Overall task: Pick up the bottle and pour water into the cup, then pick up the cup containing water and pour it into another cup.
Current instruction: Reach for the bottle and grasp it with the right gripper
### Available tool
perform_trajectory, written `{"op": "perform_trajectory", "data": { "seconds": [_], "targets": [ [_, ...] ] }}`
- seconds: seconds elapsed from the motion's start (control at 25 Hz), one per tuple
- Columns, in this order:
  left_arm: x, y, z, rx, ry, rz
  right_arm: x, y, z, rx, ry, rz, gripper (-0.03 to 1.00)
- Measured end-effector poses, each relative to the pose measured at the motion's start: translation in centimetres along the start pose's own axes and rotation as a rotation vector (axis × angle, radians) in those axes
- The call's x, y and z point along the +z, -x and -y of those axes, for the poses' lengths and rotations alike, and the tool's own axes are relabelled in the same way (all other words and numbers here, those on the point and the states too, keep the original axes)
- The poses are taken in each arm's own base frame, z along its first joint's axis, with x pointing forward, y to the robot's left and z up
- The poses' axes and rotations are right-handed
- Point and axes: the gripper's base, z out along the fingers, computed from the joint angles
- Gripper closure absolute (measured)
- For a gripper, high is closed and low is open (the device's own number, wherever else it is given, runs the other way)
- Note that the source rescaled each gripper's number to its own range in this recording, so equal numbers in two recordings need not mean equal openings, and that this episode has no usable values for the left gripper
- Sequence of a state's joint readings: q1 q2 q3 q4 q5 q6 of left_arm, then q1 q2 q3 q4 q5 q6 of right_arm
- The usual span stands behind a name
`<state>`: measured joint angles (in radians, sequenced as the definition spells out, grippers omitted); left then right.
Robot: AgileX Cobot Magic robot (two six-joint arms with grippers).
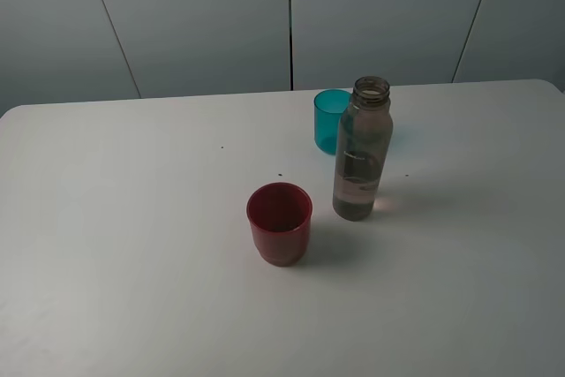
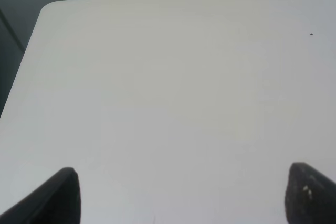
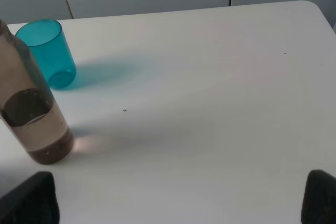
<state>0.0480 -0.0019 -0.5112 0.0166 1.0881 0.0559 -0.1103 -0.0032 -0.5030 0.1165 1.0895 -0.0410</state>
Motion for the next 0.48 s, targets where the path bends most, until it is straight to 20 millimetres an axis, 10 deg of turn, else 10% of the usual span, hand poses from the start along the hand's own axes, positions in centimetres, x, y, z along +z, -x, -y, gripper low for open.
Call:
{"op": "perform_trajectory", "data": {
  "seconds": [0.48],
  "targets": [
    [0.0,0.01,0.14,-0.007,-0.013,0.001,0.0,0.0,0.06,-0.003,-0.002,-0.001,-0.03]
  ]
}}
